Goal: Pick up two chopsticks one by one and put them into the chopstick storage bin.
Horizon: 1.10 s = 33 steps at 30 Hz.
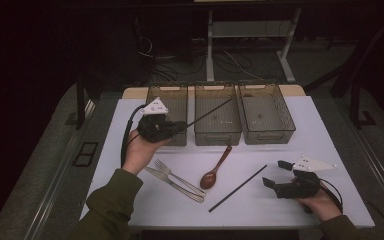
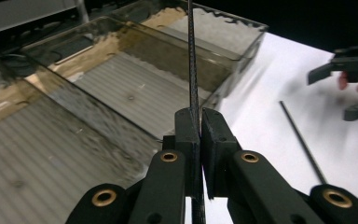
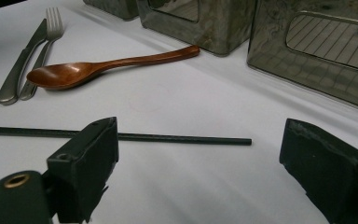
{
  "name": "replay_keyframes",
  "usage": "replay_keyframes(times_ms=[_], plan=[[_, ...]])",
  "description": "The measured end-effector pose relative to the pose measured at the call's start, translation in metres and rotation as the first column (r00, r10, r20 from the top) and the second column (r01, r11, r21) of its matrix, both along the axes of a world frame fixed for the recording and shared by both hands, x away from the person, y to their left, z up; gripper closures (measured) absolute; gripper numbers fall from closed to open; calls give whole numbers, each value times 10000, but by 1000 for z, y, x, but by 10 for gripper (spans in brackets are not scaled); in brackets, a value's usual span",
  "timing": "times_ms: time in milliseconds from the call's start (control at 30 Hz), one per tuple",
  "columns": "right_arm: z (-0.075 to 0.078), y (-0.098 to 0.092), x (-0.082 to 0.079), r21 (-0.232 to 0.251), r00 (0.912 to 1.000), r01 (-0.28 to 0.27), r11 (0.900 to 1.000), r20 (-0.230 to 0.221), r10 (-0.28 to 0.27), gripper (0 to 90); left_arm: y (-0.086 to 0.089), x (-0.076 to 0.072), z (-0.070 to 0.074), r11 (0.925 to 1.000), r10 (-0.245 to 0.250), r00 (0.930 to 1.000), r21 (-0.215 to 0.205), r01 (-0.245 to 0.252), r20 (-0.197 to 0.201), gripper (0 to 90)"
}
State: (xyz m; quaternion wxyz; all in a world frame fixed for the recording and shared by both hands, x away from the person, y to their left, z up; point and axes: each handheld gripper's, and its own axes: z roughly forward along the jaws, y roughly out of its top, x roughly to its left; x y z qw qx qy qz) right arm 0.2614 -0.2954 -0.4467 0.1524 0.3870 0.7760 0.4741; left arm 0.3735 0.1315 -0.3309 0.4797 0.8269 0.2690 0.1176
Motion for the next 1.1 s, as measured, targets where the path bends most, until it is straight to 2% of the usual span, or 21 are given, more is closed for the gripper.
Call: replay_keyframes(times_ms=[167,300,367,500,567,633,733,867,1000,1100], plan=[[0,0,0,-25,10000,-60,10000,-28,60,110,4,15,0,9989,420,9991,209,-419,-62,849],[0,-1,1,-8,10000,-44,10000,-22,44,110,9,28,0,9937,1044,9945,429,-1040,-56,849],[0,-1,1,1,10000,-42,10000,-31,42,110,13,35,-1,9894,1335,9910,577,-1332,-19,849],[0,-2,1,-24,10000,-71,10000,-8,71,110,23,48,-2,9802,1914,9815,523,-1908,-69,850],[0,-2,1,-8,10000,-32,10000,-35,32,110,28,54,-3,9748,2145,9767,647,-2136,-74,849],[0,-2,1,-8,10000,-25,10000,-31,25,110,32,59,-5,9699,2391,9709,501,-2383,-108,849],[0,-2,1,0,10000,-22,10000,-44,22,110,38,66,-9,9630,2623,9648,693,-2603,-202,849],[0,-2,1,27,10000,-9,10000,-35,9,110,44,75,-19,9445,3198,9465,934,-3148,-436,850],[0,-3,1,37,10000,-12,10000,20,12,110,51,81,-28,9252,3725,9249,1087,-3637,-763,849],[0,-4,1,25,10000,-21,10000,14,21,110,54,85,-35,9145,3958,9131,1327,-3821,-983,849]])
